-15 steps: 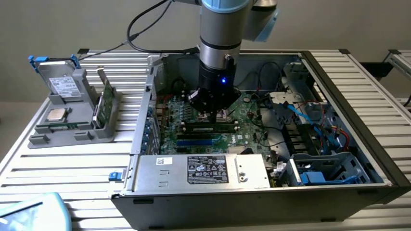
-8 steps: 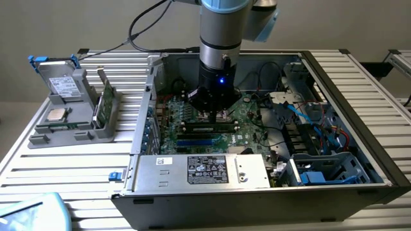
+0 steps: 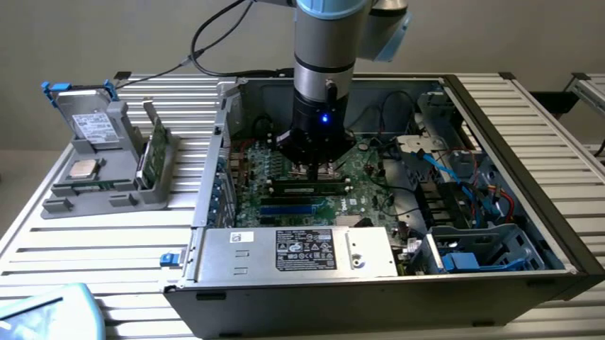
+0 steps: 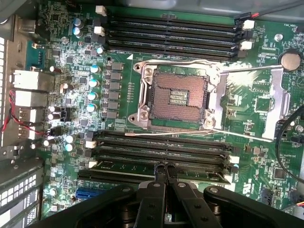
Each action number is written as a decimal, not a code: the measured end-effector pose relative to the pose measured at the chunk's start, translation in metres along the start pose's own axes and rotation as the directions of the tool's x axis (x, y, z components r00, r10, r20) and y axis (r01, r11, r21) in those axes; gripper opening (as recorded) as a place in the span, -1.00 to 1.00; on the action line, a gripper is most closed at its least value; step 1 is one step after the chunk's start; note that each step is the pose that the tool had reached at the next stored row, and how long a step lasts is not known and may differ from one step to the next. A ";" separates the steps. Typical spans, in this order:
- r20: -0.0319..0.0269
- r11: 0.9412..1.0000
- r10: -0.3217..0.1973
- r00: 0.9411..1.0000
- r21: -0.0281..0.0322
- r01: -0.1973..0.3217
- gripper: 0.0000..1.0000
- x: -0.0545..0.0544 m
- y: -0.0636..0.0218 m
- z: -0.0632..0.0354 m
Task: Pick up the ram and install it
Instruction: 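Press down the ram until it locks into place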
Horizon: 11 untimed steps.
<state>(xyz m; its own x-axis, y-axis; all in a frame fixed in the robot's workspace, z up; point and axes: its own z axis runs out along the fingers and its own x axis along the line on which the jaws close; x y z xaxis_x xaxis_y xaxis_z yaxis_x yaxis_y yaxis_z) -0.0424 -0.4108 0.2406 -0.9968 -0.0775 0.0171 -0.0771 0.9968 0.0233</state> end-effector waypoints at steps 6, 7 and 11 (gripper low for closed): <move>0.000 1.000 0.016 1.000 0.000 -0.016 -0.79 0.000 -0.0009 -0.0011; 0.001 1.000 0.016 1.000 -0.001 -0.016 -0.79 0.001 -0.0021 -0.0014; 0.004 1.000 0.016 1.000 -0.011 -0.016 -0.79 0.002 -0.0085 -0.0020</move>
<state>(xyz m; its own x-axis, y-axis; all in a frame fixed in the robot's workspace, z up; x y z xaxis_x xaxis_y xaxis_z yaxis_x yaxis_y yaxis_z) -0.0435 -0.4194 0.2424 -0.9980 -0.0616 0.0131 -0.0611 0.9975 0.0344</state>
